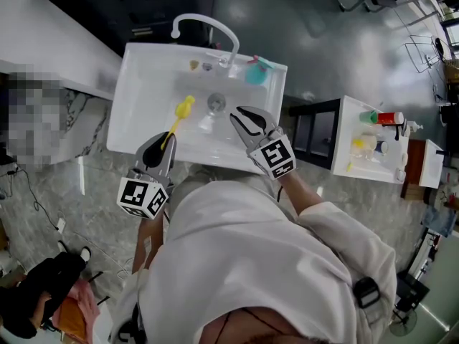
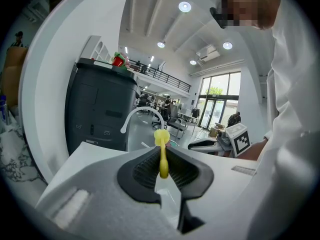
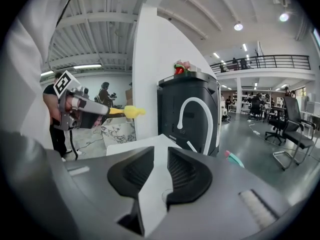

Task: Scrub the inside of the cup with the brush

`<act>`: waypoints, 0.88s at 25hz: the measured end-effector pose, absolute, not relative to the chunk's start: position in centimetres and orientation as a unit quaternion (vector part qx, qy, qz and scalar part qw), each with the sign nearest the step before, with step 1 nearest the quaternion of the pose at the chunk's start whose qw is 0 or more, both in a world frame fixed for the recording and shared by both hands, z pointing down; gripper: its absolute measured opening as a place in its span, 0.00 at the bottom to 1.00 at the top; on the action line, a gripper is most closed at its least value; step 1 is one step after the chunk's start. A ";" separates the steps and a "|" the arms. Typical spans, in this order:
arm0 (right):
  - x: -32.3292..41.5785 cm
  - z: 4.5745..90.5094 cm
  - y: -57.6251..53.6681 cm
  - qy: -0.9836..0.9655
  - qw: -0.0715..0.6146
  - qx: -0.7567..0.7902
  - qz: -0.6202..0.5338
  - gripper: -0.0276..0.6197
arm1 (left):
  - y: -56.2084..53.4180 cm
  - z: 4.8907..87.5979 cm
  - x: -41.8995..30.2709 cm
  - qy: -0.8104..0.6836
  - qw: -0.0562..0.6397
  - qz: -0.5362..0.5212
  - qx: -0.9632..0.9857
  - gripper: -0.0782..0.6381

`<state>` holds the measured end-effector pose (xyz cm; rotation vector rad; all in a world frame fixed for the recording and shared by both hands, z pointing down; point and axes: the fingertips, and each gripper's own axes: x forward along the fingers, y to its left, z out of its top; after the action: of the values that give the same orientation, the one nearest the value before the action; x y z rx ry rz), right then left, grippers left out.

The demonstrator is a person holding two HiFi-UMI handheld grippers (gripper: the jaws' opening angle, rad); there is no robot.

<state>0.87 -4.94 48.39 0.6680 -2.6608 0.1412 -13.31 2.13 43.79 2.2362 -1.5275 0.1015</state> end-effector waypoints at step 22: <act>0.8 59.1 -5.7 -0.925 0.323 0.191 0.057 0.30 | 1.6 45.1 -14.5 -0.571 0.236 0.060 0.784 0.17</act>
<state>0.84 -5.73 59.12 0.5000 -2.4284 0.1491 -14.46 1.57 45.09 2.1516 -1.5648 0.1632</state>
